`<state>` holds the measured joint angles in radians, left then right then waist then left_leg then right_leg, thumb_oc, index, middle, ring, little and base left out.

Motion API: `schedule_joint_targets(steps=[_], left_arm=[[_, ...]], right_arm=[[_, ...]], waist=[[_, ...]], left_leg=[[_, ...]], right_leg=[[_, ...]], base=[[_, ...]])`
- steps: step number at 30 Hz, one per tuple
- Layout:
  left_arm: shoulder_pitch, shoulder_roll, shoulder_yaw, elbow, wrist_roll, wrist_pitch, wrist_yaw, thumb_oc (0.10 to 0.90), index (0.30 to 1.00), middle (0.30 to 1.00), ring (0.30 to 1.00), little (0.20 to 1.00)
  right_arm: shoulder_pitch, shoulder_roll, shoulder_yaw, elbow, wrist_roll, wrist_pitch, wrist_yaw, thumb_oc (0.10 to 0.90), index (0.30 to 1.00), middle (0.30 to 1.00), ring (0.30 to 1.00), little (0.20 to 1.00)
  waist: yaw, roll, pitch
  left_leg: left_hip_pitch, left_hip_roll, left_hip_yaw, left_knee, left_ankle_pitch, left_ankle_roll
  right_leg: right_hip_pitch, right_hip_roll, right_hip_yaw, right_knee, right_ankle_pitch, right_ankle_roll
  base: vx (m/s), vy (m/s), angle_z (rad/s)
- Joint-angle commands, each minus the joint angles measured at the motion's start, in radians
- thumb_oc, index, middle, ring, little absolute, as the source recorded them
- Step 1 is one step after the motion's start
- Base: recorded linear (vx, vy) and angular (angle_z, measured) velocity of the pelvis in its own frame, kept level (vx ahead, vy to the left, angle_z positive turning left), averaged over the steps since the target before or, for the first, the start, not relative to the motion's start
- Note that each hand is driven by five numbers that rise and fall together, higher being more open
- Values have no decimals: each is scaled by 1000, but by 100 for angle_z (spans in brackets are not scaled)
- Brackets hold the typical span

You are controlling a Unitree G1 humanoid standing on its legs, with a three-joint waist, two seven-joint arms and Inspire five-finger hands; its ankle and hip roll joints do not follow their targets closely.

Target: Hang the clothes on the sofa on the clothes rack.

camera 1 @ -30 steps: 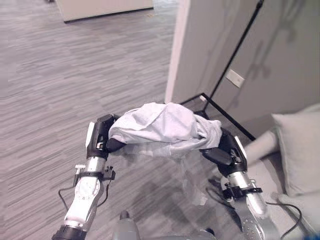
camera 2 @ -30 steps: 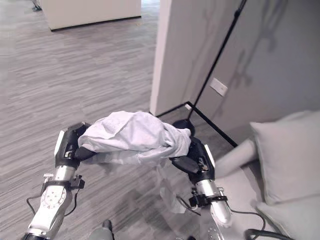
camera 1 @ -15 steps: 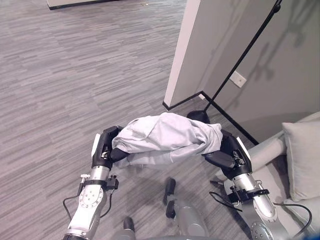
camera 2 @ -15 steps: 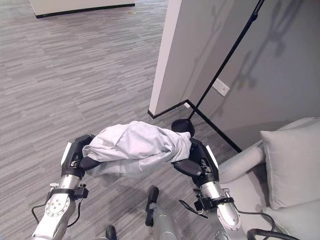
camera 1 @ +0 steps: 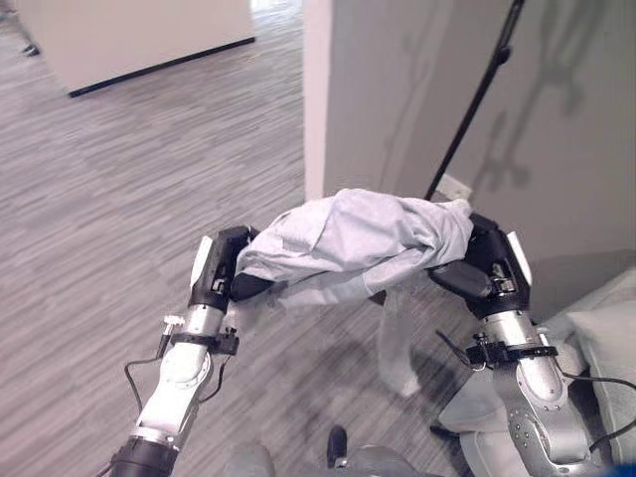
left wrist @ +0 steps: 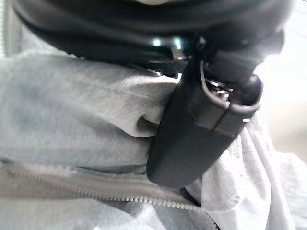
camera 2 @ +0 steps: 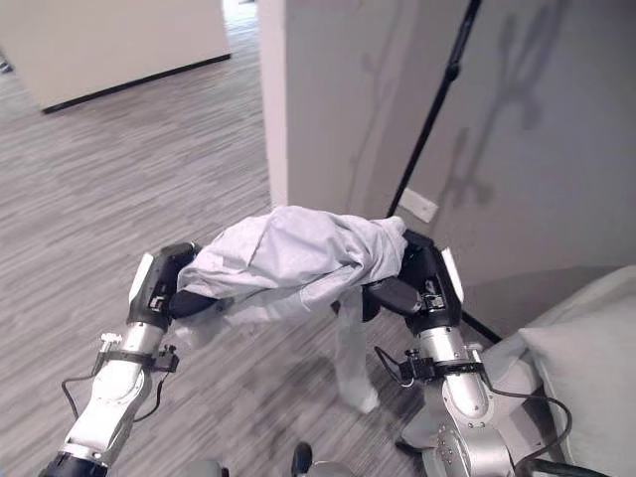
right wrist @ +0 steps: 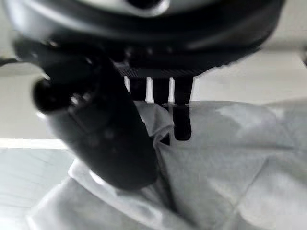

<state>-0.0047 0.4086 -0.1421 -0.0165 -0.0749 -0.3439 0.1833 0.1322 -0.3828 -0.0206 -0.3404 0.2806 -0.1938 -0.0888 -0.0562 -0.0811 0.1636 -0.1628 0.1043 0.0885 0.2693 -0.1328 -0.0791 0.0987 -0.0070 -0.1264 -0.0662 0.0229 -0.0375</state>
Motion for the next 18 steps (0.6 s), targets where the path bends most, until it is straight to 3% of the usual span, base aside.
schedule_joint_targets(steps=[1, 3, 6, 7, 8, 9, 10, 12, 13, 14, 15, 17, 18], left_arm=[[-67, 65, 155, -60, 20, -125, 169, 400, 300, 300, 300, 300], [-76, 65, 139, -71, 75, -102, 188, 400, 300, 300, 300, 300], [-111, 85, 129, -86, 106, -114, 211, 400, 300, 300, 300, 300], [-112, 86, 129, -85, 106, -114, 211, 400, 300, 300, 300, 300], [-126, 96, 126, -90, 125, -113, 249, 400, 300, 300, 300, 300], [-127, 95, 126, -89, 126, -113, 250, 400, 300, 300, 300, 300], [-142, 104, 119, -97, 142, -100, 294, 400, 300, 300, 300, 300], [-160, 97, 125, -105, 172, -84, 347, 400, 300, 300, 300, 300], [-166, 95, 129, -111, 187, -82, 362, 400, 300, 300, 300, 300], [-168, 94, 129, -111, 191, -81, 365, 400, 300, 300, 300, 300], [-174, 85, 149, -157, 214, -90, 385, 400, 300, 300, 300, 300], [-176, 82, 146, -165, 212, -95, 387, 400, 300, 300, 300, 300], [-208, 80, 140, -162, 200, -96, 397, 400, 300, 300, 300, 300]], right_arm=[[-134, -29, -202, -98, -202, -182, -258, 400, 300, 300, 300, 300], [-116, -15, -225, -122, -284, -161, -324, 400, 300, 300, 300, 300], [-149, -5, -280, -149, -468, -107, -466, 400, 300, 300, 300, 300], [-150, -4, -279, -149, -471, -106, -467, 400, 300, 300, 300, 300], [-212, -6, -270, -152, -576, -54, -542, 400, 300, 300, 300, 300], [-213, -6, -269, -151, -577, -54, -542, 400, 300, 300, 300, 300], [-262, -9, -256, -142, -634, -2, -598, 400, 300, 300, 300, 300], [-303, -10, -250, -144, -718, 50, -653, 400, 300, 300, 300, 300], [-315, -10, -250, -145, -746, 67, -670, 400, 300, 300, 300, 300], [-318, -11, -248, -145, -751, 70, -673, 400, 300, 300, 300, 300], [-339, -15, -254, -150, -817, 104, -694, 400, 300, 300, 300, 300], [-345, -14, -255, -149, -821, 113, -700, 400, 300, 300, 300, 300], [-346, -22, -256, -143, -836, 134, -712, 400, 300, 300, 300, 300]], waist=[[58, 34, -49], [48, 63, -64], [43, 66, -102], [46, 65, -103], [50, 73, -100], [53, 72, -100], [41, 84, -91], [37, 96, -77], [39, 99, -82], [37, 98, -80], [47, 90, -97], [43, 91, -104], [34, 84, -112]], left_leg=[[7, -67, -119, -221, 226, -10], [72, -61, -135, -285, 236, -4], [137, -83, -121, -298, 222, 26], [139, -83, -118, -302, 220, 26], [182, -82, -68, -313, 204, 55], [182, -82, -64, -314, 205, 56], [226, -78, -38, -322, 184, 79], [268, -82, 9, -333, 162, 102], [283, -83, 28, -337, 153, 107], [284, -86, 28, -339, 153, 108], [307, -81, 63, -352, 125, 97], [304, -72, 59, -352, 120, 88], [311, -58, 46, -353, 101, 66]], right_leg=[[28, -32, 56, -17, 18, 108], [47, -16, 83, 15, -15, 110], [24, -40, 94, 125, -49, 124], [20, -40, 98, 130, -53, 124], [-35, -59, 69, 282, -38, 150], [-39, -59, 73, 288, -41, 150], [-99, -87, 26, 423, 17, 173], [-166, -140, -47, 563, 40, 186], [-178, -173, -90, 579, 47, 187], [-180, -176, -91, 585, 44, 187], [-185, -268, -179, 485, 24, 180], [-178, -270, -186, 424, 25, 178], [-185, -295, -147, 303, 35, 195]], base=[[371, 189, -120], [269, 195, -148], [278, 220, -63], [277, 216, -63], [168, 131, -97], [304, 245, -133], [168, 201, -103], [177, 231, -69], [105, 114, -58], [192, -3, -54], [160, -52, -35], [204, -168, -35], [235, -339, -20]])
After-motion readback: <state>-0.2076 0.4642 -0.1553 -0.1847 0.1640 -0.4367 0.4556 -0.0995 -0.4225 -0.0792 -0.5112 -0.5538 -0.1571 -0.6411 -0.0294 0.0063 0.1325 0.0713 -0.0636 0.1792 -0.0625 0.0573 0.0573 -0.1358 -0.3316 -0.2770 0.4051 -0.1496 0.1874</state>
